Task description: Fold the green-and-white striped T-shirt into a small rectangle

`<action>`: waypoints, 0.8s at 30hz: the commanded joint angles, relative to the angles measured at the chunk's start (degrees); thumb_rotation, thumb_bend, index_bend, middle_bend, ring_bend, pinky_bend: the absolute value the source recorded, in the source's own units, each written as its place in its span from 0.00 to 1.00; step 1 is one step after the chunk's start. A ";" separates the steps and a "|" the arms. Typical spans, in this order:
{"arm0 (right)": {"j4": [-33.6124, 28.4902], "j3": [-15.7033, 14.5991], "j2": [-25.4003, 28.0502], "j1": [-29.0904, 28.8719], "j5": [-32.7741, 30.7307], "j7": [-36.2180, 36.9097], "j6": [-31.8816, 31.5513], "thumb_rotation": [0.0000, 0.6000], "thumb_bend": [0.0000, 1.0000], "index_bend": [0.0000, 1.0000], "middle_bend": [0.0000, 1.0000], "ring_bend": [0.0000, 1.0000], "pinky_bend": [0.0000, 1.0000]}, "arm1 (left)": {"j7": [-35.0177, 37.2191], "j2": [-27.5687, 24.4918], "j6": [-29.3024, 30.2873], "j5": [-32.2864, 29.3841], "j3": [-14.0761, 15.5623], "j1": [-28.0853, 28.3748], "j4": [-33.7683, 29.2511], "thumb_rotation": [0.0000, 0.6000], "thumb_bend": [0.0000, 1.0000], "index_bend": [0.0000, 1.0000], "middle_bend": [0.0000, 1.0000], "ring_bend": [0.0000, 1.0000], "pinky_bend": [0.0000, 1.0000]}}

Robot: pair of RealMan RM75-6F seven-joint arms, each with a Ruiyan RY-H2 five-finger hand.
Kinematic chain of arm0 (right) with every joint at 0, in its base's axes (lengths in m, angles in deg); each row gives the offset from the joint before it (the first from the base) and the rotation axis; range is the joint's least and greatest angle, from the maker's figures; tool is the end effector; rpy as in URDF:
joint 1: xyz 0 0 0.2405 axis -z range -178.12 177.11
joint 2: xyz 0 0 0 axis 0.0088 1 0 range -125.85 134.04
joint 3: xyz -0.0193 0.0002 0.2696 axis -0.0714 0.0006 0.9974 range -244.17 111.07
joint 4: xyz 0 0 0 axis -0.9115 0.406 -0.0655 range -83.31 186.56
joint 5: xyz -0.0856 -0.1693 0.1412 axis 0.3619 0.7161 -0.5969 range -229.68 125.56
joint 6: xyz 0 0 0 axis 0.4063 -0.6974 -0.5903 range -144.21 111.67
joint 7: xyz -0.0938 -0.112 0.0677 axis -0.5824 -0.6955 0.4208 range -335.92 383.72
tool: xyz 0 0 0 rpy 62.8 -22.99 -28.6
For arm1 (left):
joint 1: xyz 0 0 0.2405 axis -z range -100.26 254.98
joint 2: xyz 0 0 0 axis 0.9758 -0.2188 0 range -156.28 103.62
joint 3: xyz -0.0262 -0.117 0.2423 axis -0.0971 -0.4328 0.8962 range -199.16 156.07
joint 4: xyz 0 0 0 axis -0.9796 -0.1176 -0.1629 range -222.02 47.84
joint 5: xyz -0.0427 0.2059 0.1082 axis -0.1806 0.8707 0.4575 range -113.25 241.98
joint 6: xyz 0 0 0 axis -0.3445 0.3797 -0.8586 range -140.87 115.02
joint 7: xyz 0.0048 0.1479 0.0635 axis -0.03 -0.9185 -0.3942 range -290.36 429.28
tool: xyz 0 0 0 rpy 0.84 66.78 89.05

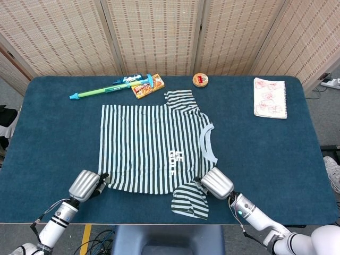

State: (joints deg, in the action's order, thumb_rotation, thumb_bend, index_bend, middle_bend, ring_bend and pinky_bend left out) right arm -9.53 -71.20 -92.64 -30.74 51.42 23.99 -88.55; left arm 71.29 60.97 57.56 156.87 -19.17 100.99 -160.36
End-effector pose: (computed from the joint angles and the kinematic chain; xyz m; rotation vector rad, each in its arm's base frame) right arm -0.2311 -0.2816 -0.0803 2.1430 -0.5913 1.0944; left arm -0.2744 0.2727 -0.0288 -1.8828 -0.9174 -1.0080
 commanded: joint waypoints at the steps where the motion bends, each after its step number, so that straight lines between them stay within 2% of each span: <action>1: -2.57 -0.76 1.21 -0.22 1.02 0.19 -0.93 1.00 0.60 0.77 0.99 0.98 1.00 | 1.76 -1.16 0.69 1.92 0.96 0.48 0.33 1.00 0.59 0.62 0.92 0.84 0.89; 15: -14.33 -4.83 11.29 -0.21 5.34 3.46 -4.58 1.00 0.60 0.80 1.00 0.98 1.00 | 6.31 -8.05 3.80 6.04 5.09 -0.79 -4.79 1.00 0.59 0.62 0.92 0.84 0.89; 24: -17.39 -6.69 16.51 0.55 8.36 5.14 -7.95 1.00 0.59 0.81 1.00 0.99 1.00 | 7.17 -13.40 6.52 7.95 7.86 -3.08 -10.00 1.00 0.59 0.62 0.92 0.84 0.89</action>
State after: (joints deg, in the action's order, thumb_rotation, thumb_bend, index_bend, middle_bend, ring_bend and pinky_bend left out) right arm -26.65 -77.62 -76.51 -30.34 59.38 28.96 -96.13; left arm 78.40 48.10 63.66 164.41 -11.72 98.26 -169.84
